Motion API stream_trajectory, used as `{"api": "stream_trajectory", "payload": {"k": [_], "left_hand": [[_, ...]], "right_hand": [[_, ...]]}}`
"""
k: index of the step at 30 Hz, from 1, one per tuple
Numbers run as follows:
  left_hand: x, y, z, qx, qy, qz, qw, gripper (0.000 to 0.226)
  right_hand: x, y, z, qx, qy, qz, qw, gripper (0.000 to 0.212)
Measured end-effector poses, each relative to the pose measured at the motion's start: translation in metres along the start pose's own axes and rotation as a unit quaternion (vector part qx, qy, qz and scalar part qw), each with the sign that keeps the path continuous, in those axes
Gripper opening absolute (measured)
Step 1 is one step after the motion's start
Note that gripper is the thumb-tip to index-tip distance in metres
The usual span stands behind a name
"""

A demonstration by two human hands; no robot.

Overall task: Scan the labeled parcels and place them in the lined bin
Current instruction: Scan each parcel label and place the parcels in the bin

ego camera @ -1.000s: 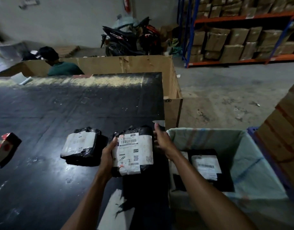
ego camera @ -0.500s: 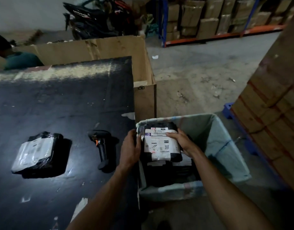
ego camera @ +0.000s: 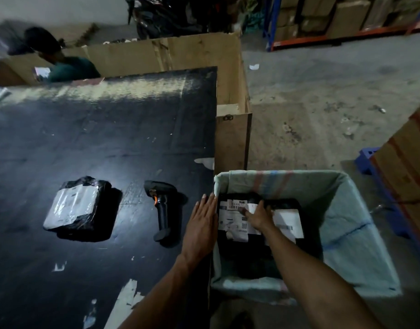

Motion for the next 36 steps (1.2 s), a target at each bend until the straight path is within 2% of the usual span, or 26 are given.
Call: {"api": "stream_trajectory", "payload": {"k": [2, 6, 9, 12, 16, 19, 22, 25, 30, 34, 36], "left_hand": [[0.0, 0.0, 0.0, 0.002, 0.005, 0.004, 1.0, 0.053], [0.0, -0.001, 0.0, 0.009, -0.01, -0.001, 1.0, 0.057], [0.0, -0.002, -0.002, 0.003, -0.045, 0.006, 0.999, 0.065], [-0.007, -0.001, -0.006, 0.01, -0.071, 0.001, 0.997, 0.068], [-0.031, 0.001, -0.02, 0.024, -0.111, 0.009, 0.993, 0.048], [-0.076, 0.001, -0.034, 0.072, -0.063, 0.016, 0.995, 0.028], [-0.126, -0.018, -0.041, 0.13, 0.01, 0.006, 0.991, 0.027], [-0.176, -0.065, -0.042, 0.133, 0.032, -0.019, 0.99, 0.04], [-0.23, -0.164, -0.027, 0.075, 0.064, -0.025, 0.995, 0.024], [-0.258, -0.262, 0.001, -0.01, 0.078, -0.021, 0.997, 0.024], [-0.261, -0.308, 0.013, -0.064, 0.078, -0.04, 0.994, 0.033]], "right_hand": [[-0.007, -0.002, 0.001, 0.012, 0.01, 0.065, 0.998, 0.113], [-0.022, -0.007, 0.005, -0.007, 0.027, 0.095, 0.995, 0.107], [-0.029, -0.014, 0.016, -0.012, 0.033, 0.12, 0.992, 0.081], [-0.046, -0.034, 0.032, -0.048, 0.078, 0.173, 0.981, 0.052], [-0.06, -0.078, 0.059, -0.107, 0.102, 0.198, 0.969, 0.045], [-0.061, -0.124, 0.082, -0.171, 0.131, 0.198, 0.956, 0.047], [-0.051, -0.176, 0.107, -0.232, 0.165, 0.206, 0.936, 0.048], [-0.018, -0.232, 0.13, -0.292, 0.177, 0.208, 0.917, 0.046], [0.057, -0.301, 0.158, -0.343, 0.178, 0.231, 0.893, 0.045], [0.141, -0.347, 0.174, -0.366, 0.14, 0.25, 0.886, 0.047], [0.177, -0.359, 0.174, -0.346, 0.113, 0.244, 0.899, 0.05]]}}
Point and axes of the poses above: each hand's wrist, its own z-axis away from the middle knuckle, its own x-axis out of the palm, y = z × x, the point moved 6 cm from there along -z, towards the middle knuckle, and after that the axes turned 5 degrees about -x, right-handed, at the moved point
